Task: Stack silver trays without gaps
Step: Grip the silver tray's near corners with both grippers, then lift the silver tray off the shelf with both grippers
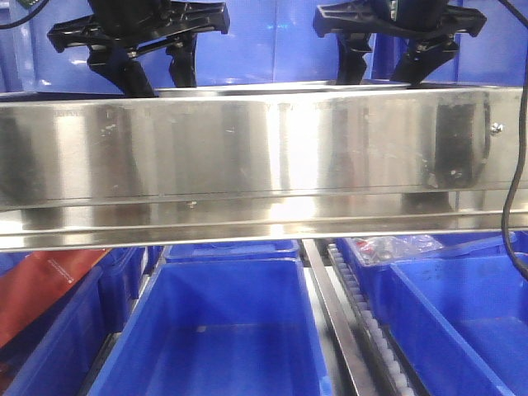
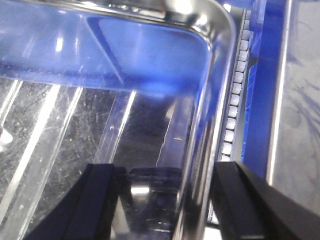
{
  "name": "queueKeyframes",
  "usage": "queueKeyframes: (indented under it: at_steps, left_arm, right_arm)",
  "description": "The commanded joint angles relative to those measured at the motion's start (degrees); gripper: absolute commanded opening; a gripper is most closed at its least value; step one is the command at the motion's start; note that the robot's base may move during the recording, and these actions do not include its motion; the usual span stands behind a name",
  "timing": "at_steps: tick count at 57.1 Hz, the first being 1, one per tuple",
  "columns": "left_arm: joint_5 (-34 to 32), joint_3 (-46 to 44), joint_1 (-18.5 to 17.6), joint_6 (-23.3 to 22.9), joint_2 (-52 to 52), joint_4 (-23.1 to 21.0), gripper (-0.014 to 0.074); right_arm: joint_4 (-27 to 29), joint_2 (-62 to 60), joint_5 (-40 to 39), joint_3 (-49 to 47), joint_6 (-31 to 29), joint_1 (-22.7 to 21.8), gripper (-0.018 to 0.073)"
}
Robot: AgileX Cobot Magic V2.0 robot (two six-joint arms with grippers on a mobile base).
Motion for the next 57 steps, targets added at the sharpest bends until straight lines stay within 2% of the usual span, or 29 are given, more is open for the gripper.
queueKeyframes:
  at_steps: [1,4,6,12,13,15,32,47,57]
  left_arm:
    - [-0.88,-0.4,-0.01,-0.5,0.1,-0.43,0.0244]
    - [-0.88,-0.4,-0.01,-0.5,0.1,-0.56,0.0225]
    - [-0.88,-0.4,-0.01,-0.5,0.1,-0.56,0.0182]
    - [-0.88,-0.4,-0.01,-0.5,0.1,-0.78,-0.0025]
    - [-0.88,-0.4,-0.01,-0.5,0.1,-0.78,-0.0042]
    - [-1.0,-0.4,-0.01,-0.5,0.1,-0.97,-0.0008]
    - [-0.29,-0.4,-0.01,-0.5,-0.19,-1.41,-0.0009]
    - [1.29,-0.4,-0.12,-0.5,-4.82,-1.41,-0.0009]
    - [2.53,-0.4,-0.12,-0.5,-8.97,0.45,-0.0009]
  right_arm:
    - [-1.02,0.14,-0.63,-0.46,-0.03,0.07,0.0286]
    - [-1.02,0.14,-0.63,-0.46,-0.03,0.07,0.0244]
    - [-1.02,0.14,-0.63,-0.46,-0.03,0.07,0.0192]
    - [-1.02,0.14,-0.08,-0.46,-0.03,0.07,0.0011]
    - [-1.02,0.14,0.04,-0.46,-0.03,0.07,-0.0032]
    - [-1.02,0.14,0.24,-0.46,-0.03,0.07,-0.0093]
    - [-1.02,-0.92,0.63,-0.46,-0.03,0.07,-0.0079]
    - [-1.02,-5.78,1.65,-0.58,-0.03,0.07,-0.0079]
    - [-1.02,-8.74,2.76,-0.66,-0.03,0.07,-0.0079]
